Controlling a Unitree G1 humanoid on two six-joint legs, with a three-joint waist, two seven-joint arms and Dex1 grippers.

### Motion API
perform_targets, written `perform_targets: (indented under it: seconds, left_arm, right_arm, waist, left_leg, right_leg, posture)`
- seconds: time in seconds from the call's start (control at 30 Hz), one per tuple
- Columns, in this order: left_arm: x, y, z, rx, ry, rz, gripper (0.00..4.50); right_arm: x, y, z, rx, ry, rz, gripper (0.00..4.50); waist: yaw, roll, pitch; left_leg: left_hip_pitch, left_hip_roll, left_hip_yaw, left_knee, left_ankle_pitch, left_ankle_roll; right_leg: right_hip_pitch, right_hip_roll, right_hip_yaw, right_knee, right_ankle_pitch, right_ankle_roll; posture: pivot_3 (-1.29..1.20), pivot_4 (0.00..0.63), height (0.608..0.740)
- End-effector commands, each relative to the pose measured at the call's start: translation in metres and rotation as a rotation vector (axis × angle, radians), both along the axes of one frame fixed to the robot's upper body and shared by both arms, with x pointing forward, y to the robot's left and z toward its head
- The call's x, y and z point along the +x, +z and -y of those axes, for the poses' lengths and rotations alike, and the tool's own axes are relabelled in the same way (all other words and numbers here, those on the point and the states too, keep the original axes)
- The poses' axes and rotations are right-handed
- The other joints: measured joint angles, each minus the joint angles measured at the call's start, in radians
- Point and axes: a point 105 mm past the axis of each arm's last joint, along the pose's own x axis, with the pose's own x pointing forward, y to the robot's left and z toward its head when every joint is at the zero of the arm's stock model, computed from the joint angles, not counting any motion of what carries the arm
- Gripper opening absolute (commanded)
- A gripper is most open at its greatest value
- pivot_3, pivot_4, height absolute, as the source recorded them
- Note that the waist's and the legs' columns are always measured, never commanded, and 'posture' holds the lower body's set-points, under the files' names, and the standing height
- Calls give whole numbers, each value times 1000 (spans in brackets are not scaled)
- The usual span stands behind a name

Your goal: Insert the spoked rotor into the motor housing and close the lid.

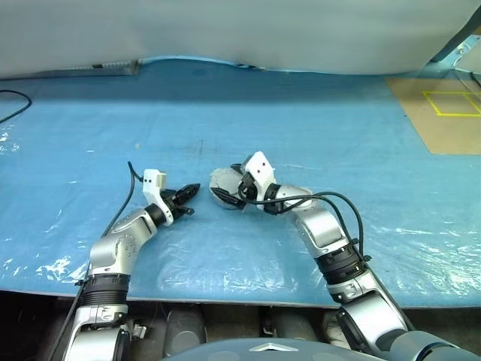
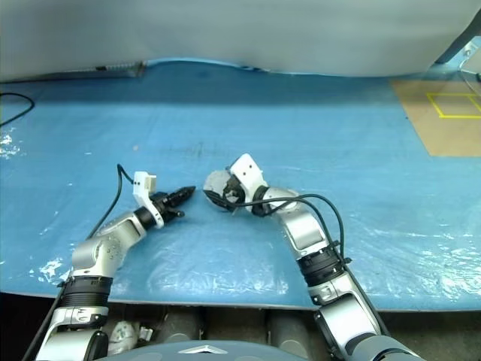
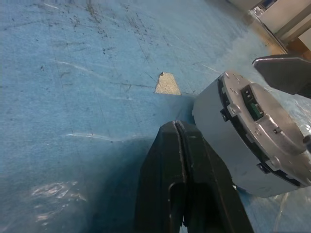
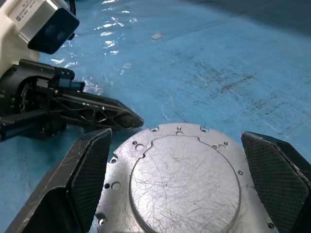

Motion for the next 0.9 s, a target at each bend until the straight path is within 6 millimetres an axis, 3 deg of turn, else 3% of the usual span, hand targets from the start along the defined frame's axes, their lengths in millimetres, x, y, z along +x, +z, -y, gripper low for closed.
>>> perform_targets:
  seconds: [0.03, 0.17, 0.27, 0.37, 0.63, 0.9]
  left_arm:
    - [-2, 16, -1, -31, -4, 68, 0]
    - [-3, 18, -2, -47, -8, 78, 0]
    - [-2, 17, -3, -40, -5, 78, 0]
    - [-2, 18, -3, -39, -8, 81, 0]
    - [-6, 27, 3, -69, -52, 116, 0]
    - [-13, 30, 17, -147, -135, 39, 0]
  right_arm:
    - [2, 9, -3, -11, 6, 58, 4471]
    - [1, 1, 0, -48, 8, 61, 4471]
    - [1, -6, 2, -89, 6, 72, 3889]
    - [0, -9, 2, -110, 8, 81, 2945]
    - [1, -17, 5, -173, 6, 109, 2948]
    - [0, -30, 9, -238, 4, 80, 2948]
  waist:
    - [0, 0, 0]
    - [0, 0, 0]
    - [0, 0, 0]
    - [0, 0, 0]
    - [1, 0, 0]
    - [1, 0, 0]
  left_leg:
    - [0, 0, 0, 0, 0, 0]
    - [0, 0, 0, 2, 0, 0]
    - [0, 0, 0, 3, 0, 0]
    - [0, 0, 0, 5, 0, 0]
    - [1, 1, 0, 9, 0, 0]
    - [6, 0, 0, 13, 0, 0]
  right_leg:
    - [0, 0, 0, 0, 0, 0]
    - [0, 0, 0, 2, 0, 0]
    - [0, 0, 0, 2, 0, 0]
    - [0, 0, 0, 3, 0, 0]
    - [0, 0, 1, 10, -1, -2]
    - [2, -1, 4, 16, -2, -5]
  posture:
    - [0, 150, 740]
    - [0, 150, 740]
    - [0, 150, 740]
    - [0, 150, 740]
    - [0, 150, 740]
    - [0, 150, 740]
